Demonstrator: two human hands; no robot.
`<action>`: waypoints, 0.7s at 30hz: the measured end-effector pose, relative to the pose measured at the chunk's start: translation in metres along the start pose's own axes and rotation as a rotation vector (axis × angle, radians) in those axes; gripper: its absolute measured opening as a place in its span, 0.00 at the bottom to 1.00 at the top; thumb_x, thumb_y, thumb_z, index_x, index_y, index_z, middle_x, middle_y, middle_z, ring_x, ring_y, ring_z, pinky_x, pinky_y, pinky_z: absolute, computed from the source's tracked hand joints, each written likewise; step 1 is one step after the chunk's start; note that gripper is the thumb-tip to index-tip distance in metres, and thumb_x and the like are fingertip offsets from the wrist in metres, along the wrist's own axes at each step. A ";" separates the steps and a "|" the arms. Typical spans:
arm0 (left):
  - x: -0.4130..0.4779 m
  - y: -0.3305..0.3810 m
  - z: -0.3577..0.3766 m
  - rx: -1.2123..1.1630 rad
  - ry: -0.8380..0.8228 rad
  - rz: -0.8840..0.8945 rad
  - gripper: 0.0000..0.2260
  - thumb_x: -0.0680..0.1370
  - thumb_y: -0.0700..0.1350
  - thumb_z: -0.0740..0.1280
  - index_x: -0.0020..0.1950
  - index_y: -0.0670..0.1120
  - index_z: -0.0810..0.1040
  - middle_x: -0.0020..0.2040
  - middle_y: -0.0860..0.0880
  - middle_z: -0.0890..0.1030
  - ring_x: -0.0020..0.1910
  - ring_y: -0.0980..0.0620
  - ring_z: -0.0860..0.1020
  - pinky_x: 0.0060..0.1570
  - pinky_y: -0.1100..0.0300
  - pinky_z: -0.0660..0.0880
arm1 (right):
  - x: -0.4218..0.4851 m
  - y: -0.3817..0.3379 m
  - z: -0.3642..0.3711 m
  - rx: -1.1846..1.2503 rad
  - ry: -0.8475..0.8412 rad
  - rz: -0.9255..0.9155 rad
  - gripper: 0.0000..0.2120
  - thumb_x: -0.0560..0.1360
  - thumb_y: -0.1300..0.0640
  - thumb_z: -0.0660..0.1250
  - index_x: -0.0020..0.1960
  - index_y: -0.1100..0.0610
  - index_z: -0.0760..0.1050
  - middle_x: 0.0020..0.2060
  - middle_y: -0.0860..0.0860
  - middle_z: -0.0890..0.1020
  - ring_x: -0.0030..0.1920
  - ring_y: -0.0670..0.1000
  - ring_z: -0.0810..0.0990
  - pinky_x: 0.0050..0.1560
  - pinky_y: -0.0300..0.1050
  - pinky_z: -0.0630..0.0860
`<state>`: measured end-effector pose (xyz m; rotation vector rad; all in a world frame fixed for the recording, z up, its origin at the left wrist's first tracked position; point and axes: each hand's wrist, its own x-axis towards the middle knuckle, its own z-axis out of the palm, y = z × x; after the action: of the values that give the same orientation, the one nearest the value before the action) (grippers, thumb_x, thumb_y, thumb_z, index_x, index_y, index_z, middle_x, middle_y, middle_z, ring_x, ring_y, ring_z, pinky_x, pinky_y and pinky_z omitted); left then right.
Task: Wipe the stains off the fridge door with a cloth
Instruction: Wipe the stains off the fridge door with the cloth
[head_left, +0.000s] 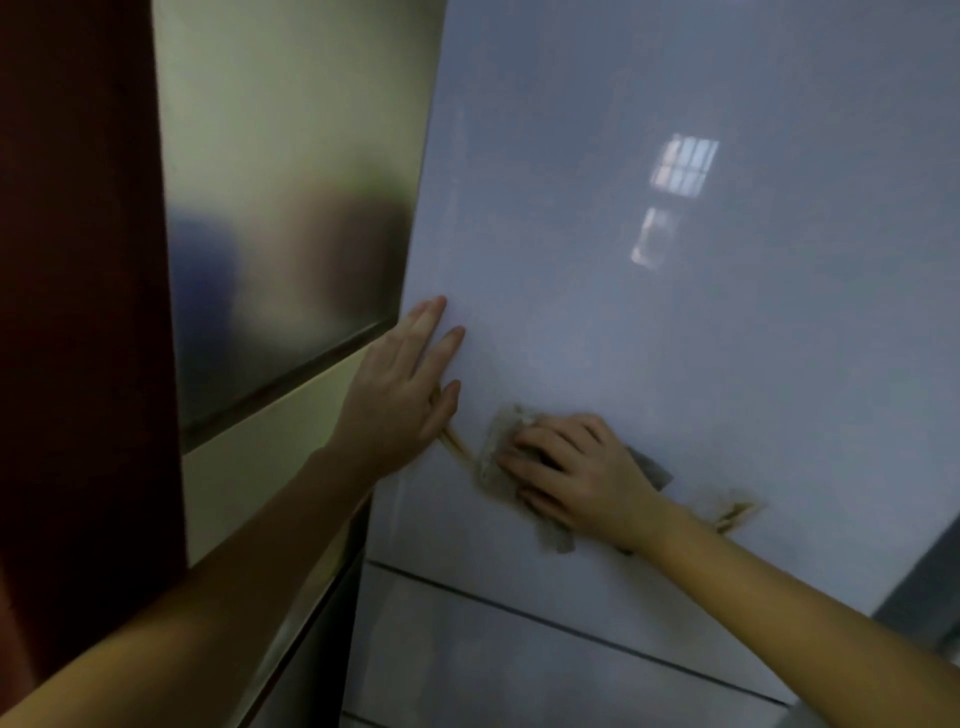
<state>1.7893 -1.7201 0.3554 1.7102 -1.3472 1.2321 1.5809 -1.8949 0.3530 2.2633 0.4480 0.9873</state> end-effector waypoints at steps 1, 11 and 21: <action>0.000 -0.002 -0.002 0.004 -0.006 0.010 0.23 0.82 0.50 0.60 0.74 0.40 0.71 0.78 0.38 0.65 0.78 0.40 0.65 0.73 0.46 0.66 | 0.001 0.002 -0.002 -0.002 0.002 0.007 0.12 0.79 0.50 0.72 0.60 0.52 0.83 0.57 0.54 0.84 0.57 0.56 0.81 0.54 0.51 0.74; 0.000 -0.001 -0.002 -0.010 -0.009 -0.002 0.23 0.82 0.50 0.60 0.74 0.41 0.71 0.78 0.38 0.64 0.78 0.40 0.64 0.74 0.45 0.65 | 0.068 0.045 -0.035 -0.096 0.201 0.310 0.14 0.77 0.51 0.72 0.61 0.55 0.83 0.58 0.57 0.82 0.59 0.60 0.77 0.58 0.54 0.70; 0.008 0.016 -0.008 -0.051 0.016 -0.092 0.23 0.81 0.52 0.61 0.73 0.43 0.72 0.77 0.39 0.66 0.77 0.40 0.65 0.73 0.47 0.64 | -0.012 0.025 -0.028 -0.114 0.061 0.121 0.13 0.78 0.50 0.71 0.61 0.52 0.83 0.57 0.55 0.84 0.58 0.57 0.79 0.56 0.52 0.71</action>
<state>1.7721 -1.7199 0.3644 1.7040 -1.2654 1.1475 1.5535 -1.9086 0.3777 2.1834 0.2749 1.1165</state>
